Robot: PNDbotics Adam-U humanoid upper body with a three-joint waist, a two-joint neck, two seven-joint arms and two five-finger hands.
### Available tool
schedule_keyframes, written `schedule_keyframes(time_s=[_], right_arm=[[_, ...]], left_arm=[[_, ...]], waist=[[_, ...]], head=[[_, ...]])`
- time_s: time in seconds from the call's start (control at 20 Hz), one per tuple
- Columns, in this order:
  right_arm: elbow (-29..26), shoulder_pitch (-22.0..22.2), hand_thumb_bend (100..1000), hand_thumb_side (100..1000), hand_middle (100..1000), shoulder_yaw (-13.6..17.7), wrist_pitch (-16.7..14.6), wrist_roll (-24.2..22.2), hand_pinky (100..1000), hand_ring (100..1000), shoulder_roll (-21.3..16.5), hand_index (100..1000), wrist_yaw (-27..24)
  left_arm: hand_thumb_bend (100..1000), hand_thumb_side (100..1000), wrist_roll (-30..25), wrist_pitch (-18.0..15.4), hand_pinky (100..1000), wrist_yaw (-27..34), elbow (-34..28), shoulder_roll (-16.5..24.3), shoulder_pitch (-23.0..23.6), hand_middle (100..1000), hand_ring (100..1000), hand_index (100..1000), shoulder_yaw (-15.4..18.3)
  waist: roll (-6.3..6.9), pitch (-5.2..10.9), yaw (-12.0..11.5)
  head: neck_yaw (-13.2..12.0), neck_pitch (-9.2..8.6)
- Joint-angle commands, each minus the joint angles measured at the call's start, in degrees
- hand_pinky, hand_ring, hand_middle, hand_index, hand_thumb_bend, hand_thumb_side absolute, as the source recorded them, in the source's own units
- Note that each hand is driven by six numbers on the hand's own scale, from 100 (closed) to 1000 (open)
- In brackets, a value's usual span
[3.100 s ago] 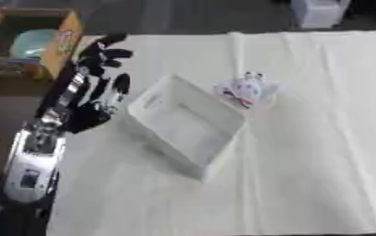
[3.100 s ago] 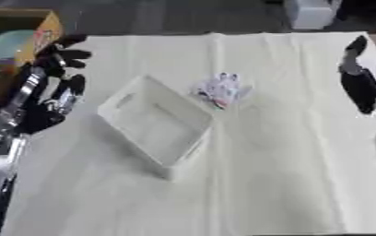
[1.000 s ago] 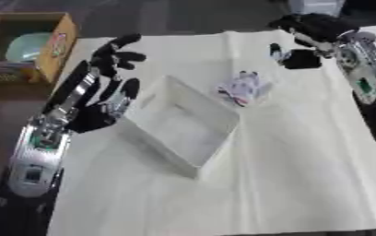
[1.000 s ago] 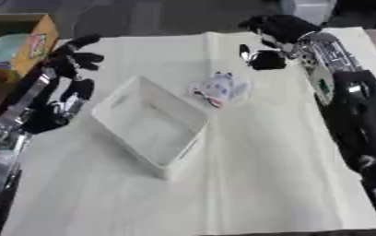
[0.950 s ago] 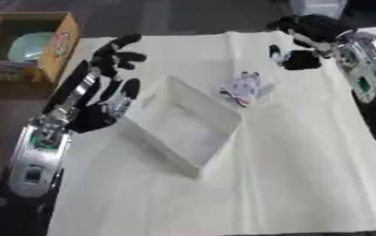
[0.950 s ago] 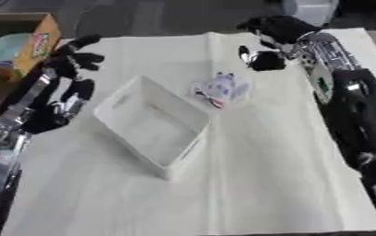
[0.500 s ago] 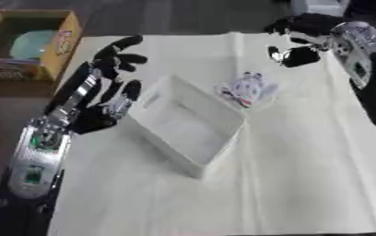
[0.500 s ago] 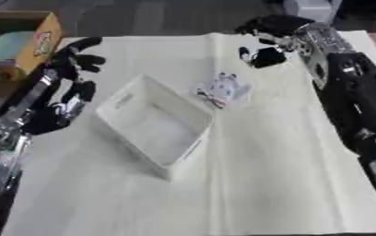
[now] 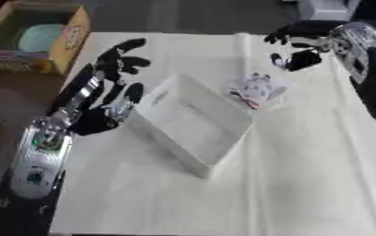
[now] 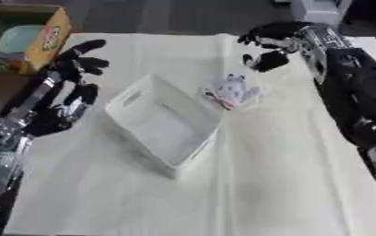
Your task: Pick up objects on the table and place them in the box.
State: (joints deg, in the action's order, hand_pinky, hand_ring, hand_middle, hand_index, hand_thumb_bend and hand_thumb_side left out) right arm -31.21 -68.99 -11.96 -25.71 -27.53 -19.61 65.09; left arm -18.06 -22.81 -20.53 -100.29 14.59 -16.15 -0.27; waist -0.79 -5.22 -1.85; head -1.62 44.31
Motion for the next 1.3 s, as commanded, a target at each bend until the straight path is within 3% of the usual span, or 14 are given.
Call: schedule_keyframes(time_s=[0.05,0.2,0.45,0.75,0.95,1.3], right_arm=[[1.6,-2.5,100,797,878,0.7,-1.1,-0.2,859,830,-0.6,1000,-0.5],[2.9,-3.1,100,887,871,1.1,-1.9,0.1,852,827,-0.4,989,-1.1],[5.4,-3.7,100,935,862,1.7,-2.3,0.8,829,825,-0.4,977,-3.8],[9.9,-4.0,100,953,849,2.8,-2.9,-1.7,787,821,-2.3,960,-12.5],[7.8,-3.3,100,981,848,1.6,-1.8,-4.3,783,825,-4.3,961,-18.5],[0.3,-2.6,100,972,843,-2.8,2.6,-13.2,778,829,-5.6,957,-28.1]], left_arm=[[100,778,-0.6,0.0,750,0.5,-1.4,0.2,-1.0,968,100,839,-0.3],[100,781,-0.9,0.2,750,0.7,-1.6,0.2,-0.9,970,100,839,-0.4],[100,783,-1.3,0.4,750,0.8,-1.7,0.1,-0.9,971,100,837,-0.4],[100,784,-1.3,0.7,750,0.7,-1.8,0.2,-0.7,972,100,837,-0.1],[100,781,-1.2,0.7,751,0.7,-1.7,0.4,-0.5,971,100,838,-0.1],[100,772,-1.1,0.6,754,0.6,-1.3,0.9,-0.6,967,100,839,-0.1]], waist=[[-0.22,0.56,-0.3],[-0.87,0.41,-0.7],[-1.43,0.3,-0.8],[-1.82,0.39,-0.1],[-1.72,0.67,0.6],[-1.78,1.68,2.5]], head=[[-0.7,-0.2],[-1.2,-0.2],[-1.5,-0.2],[-1.9,-0.2],[-2.0,-0.2],[-2.5,-0.2]])
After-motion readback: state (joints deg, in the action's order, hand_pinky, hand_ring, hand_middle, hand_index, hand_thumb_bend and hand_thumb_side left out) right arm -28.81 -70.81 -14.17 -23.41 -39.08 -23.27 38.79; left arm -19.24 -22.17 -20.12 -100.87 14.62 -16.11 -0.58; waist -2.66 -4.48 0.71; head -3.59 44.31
